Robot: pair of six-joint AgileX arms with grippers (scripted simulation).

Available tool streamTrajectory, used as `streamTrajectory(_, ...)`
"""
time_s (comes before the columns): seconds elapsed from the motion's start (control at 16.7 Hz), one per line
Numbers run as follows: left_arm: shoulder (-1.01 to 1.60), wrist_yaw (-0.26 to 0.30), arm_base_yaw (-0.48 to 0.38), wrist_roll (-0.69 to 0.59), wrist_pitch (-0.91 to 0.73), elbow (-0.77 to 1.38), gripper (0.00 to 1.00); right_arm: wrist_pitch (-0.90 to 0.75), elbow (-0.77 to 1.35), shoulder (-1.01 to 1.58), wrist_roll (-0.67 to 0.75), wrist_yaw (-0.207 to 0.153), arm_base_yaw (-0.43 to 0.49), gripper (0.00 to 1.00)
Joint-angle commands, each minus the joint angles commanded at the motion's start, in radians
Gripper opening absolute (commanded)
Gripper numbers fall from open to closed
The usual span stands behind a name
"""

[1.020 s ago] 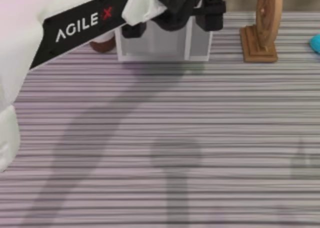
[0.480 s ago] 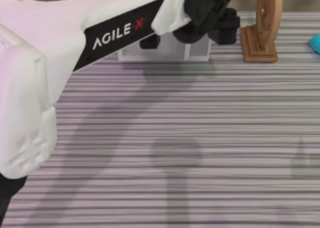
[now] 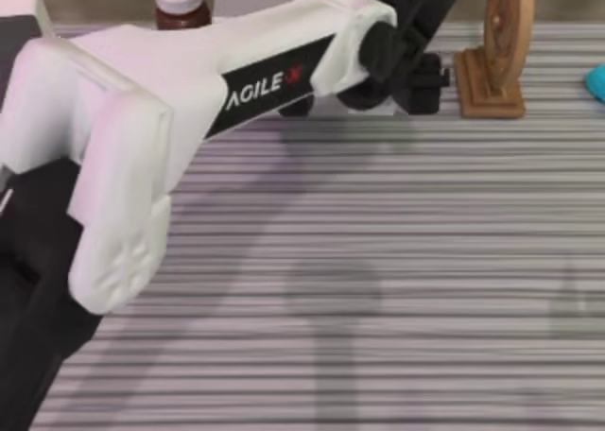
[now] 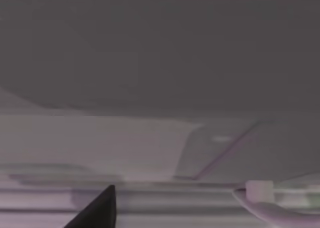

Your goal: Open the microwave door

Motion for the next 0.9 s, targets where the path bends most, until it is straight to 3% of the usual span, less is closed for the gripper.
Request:
streamTrajectory(0.24, 0.009, 0.003, 0.004, 0.004, 0.006, 0.007, 1.0, 0.0, 0.0, 0.0, 0.0, 0.0, 0.0, 1.0)
streamTrajectory(0.9, 0.009, 0.003, 0.004, 0.004, 0.006, 0.007, 0.17, 0.0, 0.0, 0.0, 0.0, 0.0, 0.0, 1.0)
